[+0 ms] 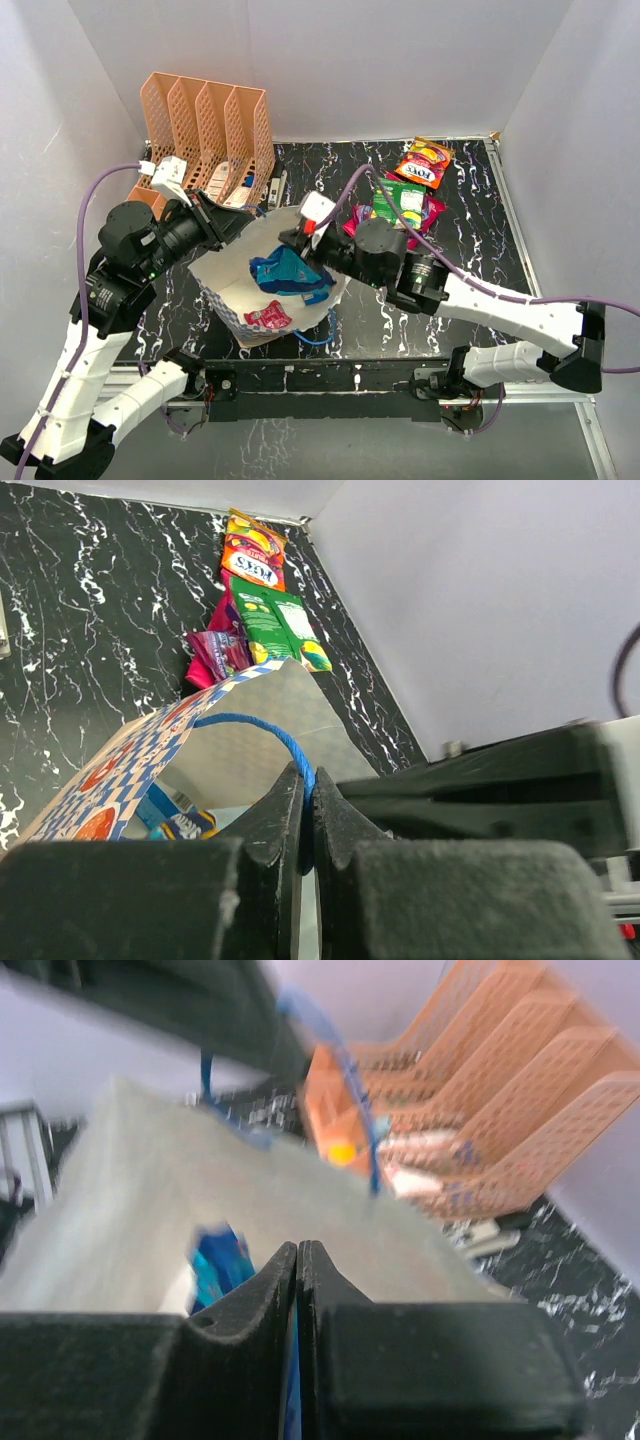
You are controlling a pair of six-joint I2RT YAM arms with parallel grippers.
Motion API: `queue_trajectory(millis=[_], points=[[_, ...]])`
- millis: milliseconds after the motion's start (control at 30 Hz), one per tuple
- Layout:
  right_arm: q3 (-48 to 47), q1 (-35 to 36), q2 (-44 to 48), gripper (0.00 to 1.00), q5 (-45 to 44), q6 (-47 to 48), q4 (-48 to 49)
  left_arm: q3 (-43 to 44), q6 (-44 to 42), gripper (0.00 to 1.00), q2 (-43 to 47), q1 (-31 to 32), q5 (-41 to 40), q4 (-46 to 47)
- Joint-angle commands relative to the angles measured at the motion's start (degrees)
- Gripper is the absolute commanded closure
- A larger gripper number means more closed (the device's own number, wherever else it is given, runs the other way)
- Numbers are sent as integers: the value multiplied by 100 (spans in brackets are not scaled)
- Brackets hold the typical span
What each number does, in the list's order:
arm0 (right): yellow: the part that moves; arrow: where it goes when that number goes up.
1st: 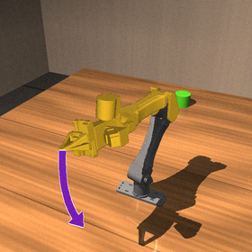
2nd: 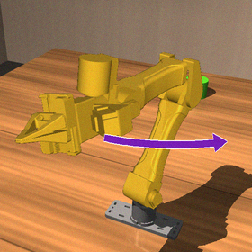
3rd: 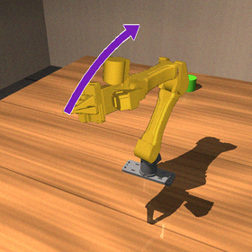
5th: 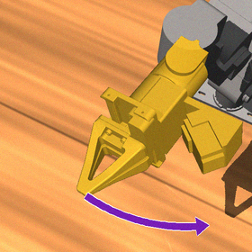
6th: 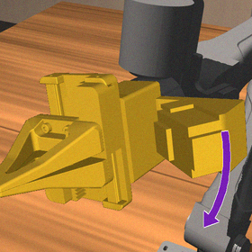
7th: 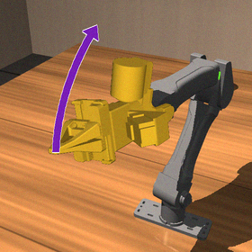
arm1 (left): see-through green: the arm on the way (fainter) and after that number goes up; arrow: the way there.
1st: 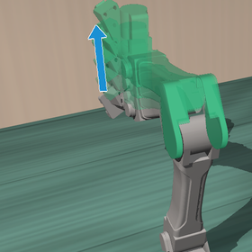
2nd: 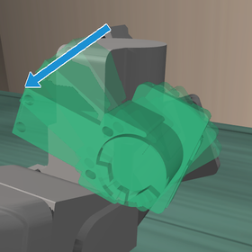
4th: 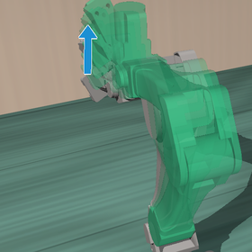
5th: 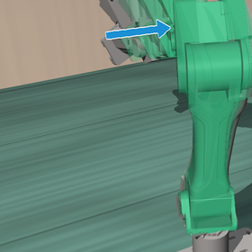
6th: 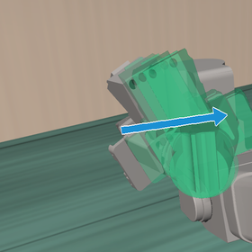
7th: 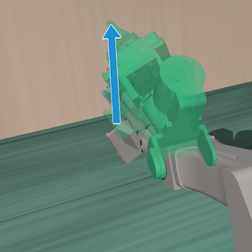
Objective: Take the snacks out of the paper bag
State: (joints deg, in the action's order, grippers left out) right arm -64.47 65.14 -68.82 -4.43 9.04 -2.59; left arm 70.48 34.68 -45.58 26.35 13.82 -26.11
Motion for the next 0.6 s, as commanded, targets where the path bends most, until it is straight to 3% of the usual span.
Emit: queue_trajectory(millis=[0, 267, 433, 500, 567], points=[[-892, -10, 219, 93, -507, 397, 1308, 45, -64, 100, 66, 11, -195, -192], [-1455, -11, -187, 93, -67, 489, 697, -180, 81, 100, 212, 11, 156, 110], [-661, 7, 31, 93, 1427, 619, -17, -475, 57, 100, 421, 11, 1068, 1172], [13, 43, 331, 92, 2259, 717, 32, -349, -7, 100, 360, 12, 1168, 1401], [585, 84, 640, 92, 2505, 633, 322, -163, -150, 100, 272, 11, 1029, 1431]])
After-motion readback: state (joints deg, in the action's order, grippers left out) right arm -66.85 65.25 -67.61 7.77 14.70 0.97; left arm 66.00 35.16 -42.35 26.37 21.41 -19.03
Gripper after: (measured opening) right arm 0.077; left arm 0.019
